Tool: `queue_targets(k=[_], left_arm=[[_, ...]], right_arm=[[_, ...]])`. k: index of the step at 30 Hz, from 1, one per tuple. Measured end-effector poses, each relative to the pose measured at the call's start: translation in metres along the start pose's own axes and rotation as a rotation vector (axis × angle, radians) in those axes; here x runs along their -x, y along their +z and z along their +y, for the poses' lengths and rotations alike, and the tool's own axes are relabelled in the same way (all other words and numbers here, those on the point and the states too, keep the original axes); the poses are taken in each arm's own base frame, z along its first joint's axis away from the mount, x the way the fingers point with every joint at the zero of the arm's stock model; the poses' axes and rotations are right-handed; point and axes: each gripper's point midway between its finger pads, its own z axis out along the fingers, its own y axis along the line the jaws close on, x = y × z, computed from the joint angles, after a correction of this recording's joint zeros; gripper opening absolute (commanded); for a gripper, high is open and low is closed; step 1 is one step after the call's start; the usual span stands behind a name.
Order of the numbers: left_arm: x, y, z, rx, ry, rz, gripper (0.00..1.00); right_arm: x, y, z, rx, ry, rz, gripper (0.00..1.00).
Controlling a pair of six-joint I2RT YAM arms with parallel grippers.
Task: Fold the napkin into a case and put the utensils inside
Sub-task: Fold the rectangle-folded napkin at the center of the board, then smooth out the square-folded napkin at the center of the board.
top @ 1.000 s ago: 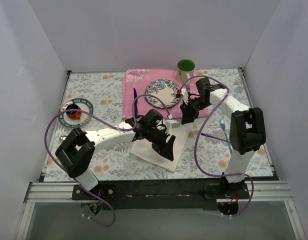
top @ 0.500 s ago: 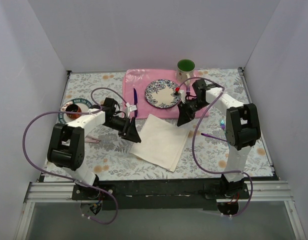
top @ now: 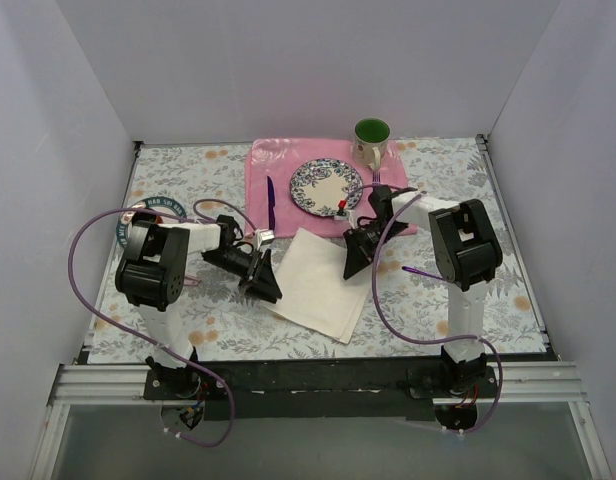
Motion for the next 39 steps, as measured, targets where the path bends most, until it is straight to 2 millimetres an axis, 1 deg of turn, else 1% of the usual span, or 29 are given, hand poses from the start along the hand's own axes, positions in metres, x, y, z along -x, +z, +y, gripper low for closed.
queue_targets(k=[3, 8, 12, 13, 15, 17, 18, 20, 23, 25, 27, 29, 31, 34, 37, 39], left_arm=[[0.002, -0.001, -0.001, 0.002, 0.007, -0.002, 0.47], [0.006, -0.002, -0.002, 0.006, 0.032, -0.008, 0.50], [0.007, -0.004, -0.003, 0.024, 0.055, -0.015, 0.49], [0.007, -0.005, -0.004, 0.025, 0.059, -0.016, 0.50], [0.007, -0.004, -0.004, 0.038, 0.083, -0.014, 0.52], [0.009, -0.003, -0.005, 0.096, 0.154, -0.021, 0.55], [0.010, -0.002, -0.010, 0.118, 0.199, -0.025, 0.55], [0.013, 0.002, -0.024, 0.202, 0.357, -0.046, 0.57], [0.013, 0.023, -0.061, 0.278, 0.619, -0.062, 0.58], [0.005, 0.050, -0.087, 0.304, 0.769, -0.057, 0.57], [-0.005, 0.076, -0.097, 0.317, 0.820, -0.033, 0.53], [-0.011, 0.100, -0.092, 0.363, 0.820, -0.013, 0.53], [-0.014, 0.122, -0.079, 0.443, 0.812, -0.003, 0.53], [-0.018, 0.149, -0.063, 0.565, 0.816, -0.001, 0.51], [-0.019, 0.171, -0.055, 0.648, 0.843, -0.012, 0.49], [-0.014, 0.178, -0.052, 0.691, 0.850, -0.033, 0.49]], right_arm=[[-0.018, 0.007, -0.003, 0.014, 0.054, 0.030, 0.24], [-0.043, 0.014, 0.000, 0.035, 0.105, 0.072, 0.24], [-0.057, 0.019, 0.008, 0.064, 0.134, 0.100, 0.25], [-0.060, 0.020, 0.011, 0.071, 0.135, 0.105, 0.25], [-0.062, 0.020, 0.017, 0.084, 0.138, 0.110, 0.26], [-0.060, 0.019, 0.024, 0.105, 0.132, 0.100, 0.26], [-0.056, 0.017, 0.029, 0.121, 0.129, 0.085, 0.26], [-0.043, 0.008, 0.039, 0.139, 0.108, 0.041, 0.27], [-0.024, -0.012, 0.047, 0.125, 0.079, -0.044, 0.27], [-0.013, -0.029, 0.045, 0.075, 0.074, -0.098, 0.29], [-0.010, -0.042, 0.034, -0.007, 0.089, -0.117, 0.31], [-0.010, -0.049, 0.020, -0.083, 0.116, -0.124, 0.31], [-0.012, -0.055, 0.004, -0.166, 0.150, -0.119, 0.32], [-0.015, -0.061, -0.016, -0.276, 0.175, -0.107, 0.32], [-0.018, -0.066, -0.029, -0.353, 0.176, -0.093, 0.32], [-0.020, -0.067, -0.036, -0.387, 0.176, -0.082, 0.32]])
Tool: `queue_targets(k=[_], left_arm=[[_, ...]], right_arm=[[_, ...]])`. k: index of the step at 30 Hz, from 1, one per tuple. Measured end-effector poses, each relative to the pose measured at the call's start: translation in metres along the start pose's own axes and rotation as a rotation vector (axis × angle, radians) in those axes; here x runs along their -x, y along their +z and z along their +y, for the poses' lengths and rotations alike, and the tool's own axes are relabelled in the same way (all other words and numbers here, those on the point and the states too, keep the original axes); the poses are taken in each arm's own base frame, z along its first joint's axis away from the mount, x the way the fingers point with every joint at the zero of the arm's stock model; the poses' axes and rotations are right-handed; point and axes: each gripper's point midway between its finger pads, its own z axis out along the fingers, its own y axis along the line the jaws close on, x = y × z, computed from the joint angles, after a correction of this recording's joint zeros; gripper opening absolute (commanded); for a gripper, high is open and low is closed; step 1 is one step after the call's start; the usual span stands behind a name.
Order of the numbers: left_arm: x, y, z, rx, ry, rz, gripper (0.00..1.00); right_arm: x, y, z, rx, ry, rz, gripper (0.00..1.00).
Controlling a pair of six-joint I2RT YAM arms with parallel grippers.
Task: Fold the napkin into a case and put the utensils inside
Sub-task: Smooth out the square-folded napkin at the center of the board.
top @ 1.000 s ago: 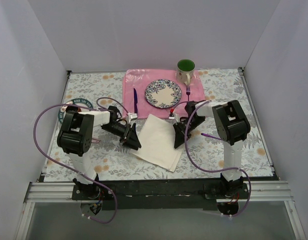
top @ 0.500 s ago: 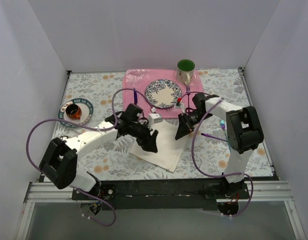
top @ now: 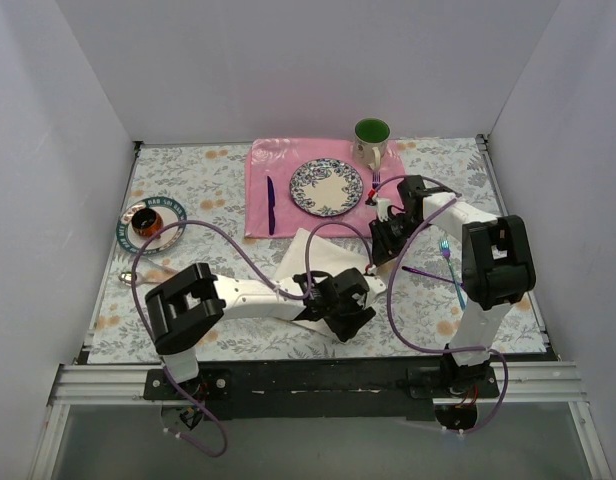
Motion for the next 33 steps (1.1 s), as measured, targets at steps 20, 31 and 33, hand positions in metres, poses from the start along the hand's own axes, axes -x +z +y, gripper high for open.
queue_targets(k=[20, 31, 33], left_arm=[[0.025, -0.098, 0.050, -0.073, -0.088, -0.190, 0.57], [-0.016, -0.090, 0.084, -0.123, -0.145, -0.080, 0.64], [-0.023, -0.089, 0.082, -0.136, -0.151, -0.068, 0.66]], right_arm=[[-0.031, 0.017, -0.020, -0.027, -0.005, 0.109, 0.21], [-0.004, -0.014, 0.020, 0.055, -0.103, 0.037, 0.45], [0.029, -0.026, 0.024, 0.040, -0.161, -0.023, 0.47]])
